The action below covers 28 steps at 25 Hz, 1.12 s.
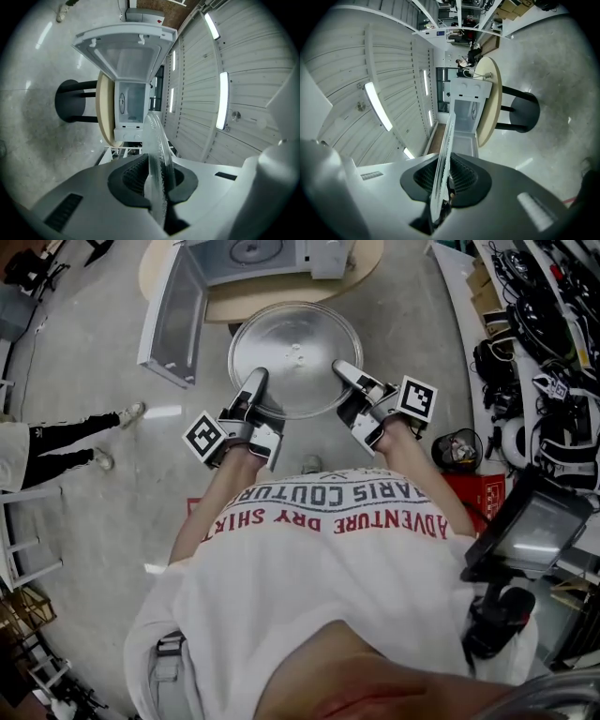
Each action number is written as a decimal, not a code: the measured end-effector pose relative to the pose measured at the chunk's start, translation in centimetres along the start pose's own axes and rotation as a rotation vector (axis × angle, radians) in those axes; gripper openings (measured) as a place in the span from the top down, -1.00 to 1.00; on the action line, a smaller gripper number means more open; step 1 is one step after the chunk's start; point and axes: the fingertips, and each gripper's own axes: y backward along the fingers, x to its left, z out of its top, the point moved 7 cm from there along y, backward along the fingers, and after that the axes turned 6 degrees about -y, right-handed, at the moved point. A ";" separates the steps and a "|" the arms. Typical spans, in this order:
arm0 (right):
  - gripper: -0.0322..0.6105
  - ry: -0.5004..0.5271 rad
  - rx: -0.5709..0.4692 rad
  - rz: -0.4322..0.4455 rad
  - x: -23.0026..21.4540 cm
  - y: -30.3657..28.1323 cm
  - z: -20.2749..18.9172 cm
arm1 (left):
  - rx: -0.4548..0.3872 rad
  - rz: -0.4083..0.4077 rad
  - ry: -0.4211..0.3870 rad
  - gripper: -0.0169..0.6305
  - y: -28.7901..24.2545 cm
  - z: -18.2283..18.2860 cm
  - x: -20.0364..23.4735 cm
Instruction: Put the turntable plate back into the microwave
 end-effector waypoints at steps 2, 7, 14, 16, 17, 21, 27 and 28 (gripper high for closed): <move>0.79 0.004 -0.005 0.012 0.1 -2.7 2.0 | 0.001 -0.009 -0.009 0.87 -2.5 2.4 0.2; 0.79 0.014 -0.004 0.017 -0.1 -7.9 5.4 | -0.011 -0.010 -0.029 0.87 -6.5 7.0 0.6; 0.79 -0.016 0.009 0.011 -2.3 -14.4 12.3 | -0.038 0.016 -0.021 0.87 -13.7 11.8 3.5; 0.79 -0.031 0.023 0.004 -3.2 -15.8 13.5 | -0.058 0.029 -0.016 0.87 -14.7 12.6 4.4; 0.79 -0.038 0.033 0.000 -3.6 -16.3 13.8 | -0.070 0.038 -0.013 0.87 -14.8 12.9 4.8; 0.79 -0.052 0.071 -0.021 -5.3 -18.7 15.7 | -0.111 0.065 -0.017 0.87 -16.1 14.3 6.6; 0.79 -0.080 0.124 -0.061 -10.0 -25.2 20.8 | -0.169 0.096 -0.022 0.87 -20.7 18.7 11.7; 0.79 -0.087 0.135 -0.066 -10.4 -26.1 21.4 | -0.178 0.101 -0.029 0.87 -21.3 19.4 12.1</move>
